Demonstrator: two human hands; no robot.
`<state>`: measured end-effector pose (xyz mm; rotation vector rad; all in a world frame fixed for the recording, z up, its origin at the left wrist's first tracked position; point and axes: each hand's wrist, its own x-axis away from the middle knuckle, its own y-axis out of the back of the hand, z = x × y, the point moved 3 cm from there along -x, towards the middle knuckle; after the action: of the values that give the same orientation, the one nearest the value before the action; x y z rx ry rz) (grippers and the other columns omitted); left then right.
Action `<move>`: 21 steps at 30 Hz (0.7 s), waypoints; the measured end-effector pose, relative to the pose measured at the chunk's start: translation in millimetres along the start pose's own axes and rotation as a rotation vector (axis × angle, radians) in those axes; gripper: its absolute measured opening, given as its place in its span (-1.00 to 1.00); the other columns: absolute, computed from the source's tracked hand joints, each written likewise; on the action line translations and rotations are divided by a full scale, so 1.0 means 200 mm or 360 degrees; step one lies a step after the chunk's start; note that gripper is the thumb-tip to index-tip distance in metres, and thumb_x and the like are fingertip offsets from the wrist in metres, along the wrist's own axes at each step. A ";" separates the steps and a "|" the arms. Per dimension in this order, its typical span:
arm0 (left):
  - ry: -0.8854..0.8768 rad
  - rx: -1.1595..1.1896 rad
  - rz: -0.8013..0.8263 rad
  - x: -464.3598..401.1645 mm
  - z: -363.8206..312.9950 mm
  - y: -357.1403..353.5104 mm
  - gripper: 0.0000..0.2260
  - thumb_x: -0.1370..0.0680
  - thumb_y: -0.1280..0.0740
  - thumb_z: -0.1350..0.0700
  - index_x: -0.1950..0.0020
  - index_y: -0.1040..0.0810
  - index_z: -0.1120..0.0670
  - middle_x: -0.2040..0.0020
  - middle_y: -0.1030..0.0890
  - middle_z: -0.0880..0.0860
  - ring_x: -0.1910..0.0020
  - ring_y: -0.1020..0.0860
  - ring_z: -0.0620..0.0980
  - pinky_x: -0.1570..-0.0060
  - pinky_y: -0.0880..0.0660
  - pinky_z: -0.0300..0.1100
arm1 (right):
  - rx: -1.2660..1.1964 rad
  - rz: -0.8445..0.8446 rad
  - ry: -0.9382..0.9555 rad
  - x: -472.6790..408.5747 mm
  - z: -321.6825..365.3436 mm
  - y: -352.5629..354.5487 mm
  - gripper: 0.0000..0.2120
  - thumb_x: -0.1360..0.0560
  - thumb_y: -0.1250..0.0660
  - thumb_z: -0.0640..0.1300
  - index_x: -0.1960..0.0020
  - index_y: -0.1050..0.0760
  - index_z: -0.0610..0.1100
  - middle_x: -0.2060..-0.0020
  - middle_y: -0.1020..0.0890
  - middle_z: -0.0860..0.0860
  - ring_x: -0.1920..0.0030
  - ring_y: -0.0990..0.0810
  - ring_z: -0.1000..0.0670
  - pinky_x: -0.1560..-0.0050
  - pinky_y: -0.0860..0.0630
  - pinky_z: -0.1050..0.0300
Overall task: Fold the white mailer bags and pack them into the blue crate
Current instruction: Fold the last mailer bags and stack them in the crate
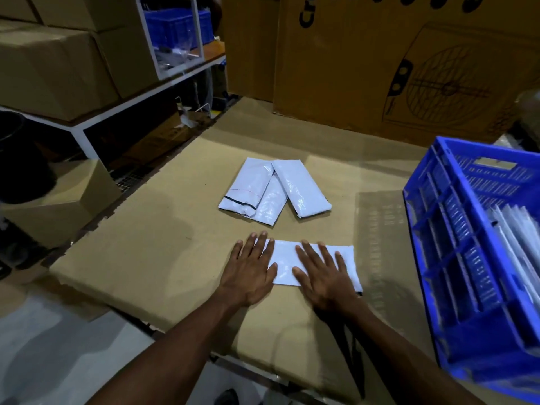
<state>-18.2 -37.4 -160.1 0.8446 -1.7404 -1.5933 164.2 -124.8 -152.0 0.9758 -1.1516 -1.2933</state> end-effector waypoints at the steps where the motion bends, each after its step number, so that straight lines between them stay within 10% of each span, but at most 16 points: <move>1: 0.0001 0.0016 0.0011 0.00 0.00 0.01 -0.29 -0.56 0.32 -0.22 -0.66 0.03 0.03 -0.67 0.09 0.05 -0.64 0.10 0.08 -0.57 0.10 0.11 | 0.0042 -0.0046 -0.0028 0.01 -0.06 0.01 -0.38 -0.62 0.25 0.32 -0.61 -0.06 0.13 -0.60 -0.05 0.16 -0.60 -0.04 -0.06 -0.51 -0.07 -0.24; 10: 0.0238 0.0413 -0.0150 0.05 0.00 0.04 -0.21 -0.53 0.36 -0.21 -0.64 -0.07 0.18 -0.63 -0.13 0.15 -0.62 -0.07 0.10 -0.57 0.06 -0.02 | 0.0065 0.0167 -0.0215 0.12 -0.26 0.04 -0.32 -0.53 0.30 0.32 -0.61 0.23 0.13 -0.59 0.26 0.13 -0.59 0.23 -0.12 -0.49 0.16 -0.32; 14: 0.0068 0.0607 -0.0373 0.02 -0.06 0.12 -0.50 -0.63 0.02 0.08 -0.32 -0.55 0.33 -0.31 -0.58 0.26 -0.26 -0.60 0.19 -0.36 -0.38 -0.02 | 0.0020 -0.0119 -0.0139 0.08 -0.13 0.10 -0.44 -0.66 0.04 0.08 -0.51 -0.30 -0.23 -0.51 -0.31 -0.18 -0.47 -0.32 -0.30 -0.33 -0.26 -0.43; 21: -0.0166 0.0951 -0.0288 -0.06 -0.32 0.07 -0.47 -0.68 0.05 -0.05 -0.31 -0.53 0.27 -0.26 -0.60 0.21 -0.24 -0.57 0.21 -0.28 -0.43 0.06 | -0.0273 -0.0060 0.0108 -0.09 -0.01 0.01 -0.44 -0.63 0.09 0.13 -0.50 -0.29 -0.12 -0.44 -0.42 -0.11 -0.42 -0.42 -0.20 -0.35 -0.37 -0.20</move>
<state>39.2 -64.9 -142.3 1.2419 -2.3204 -1.2436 168.2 -106.6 -152.7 0.9114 -0.9580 -1.3551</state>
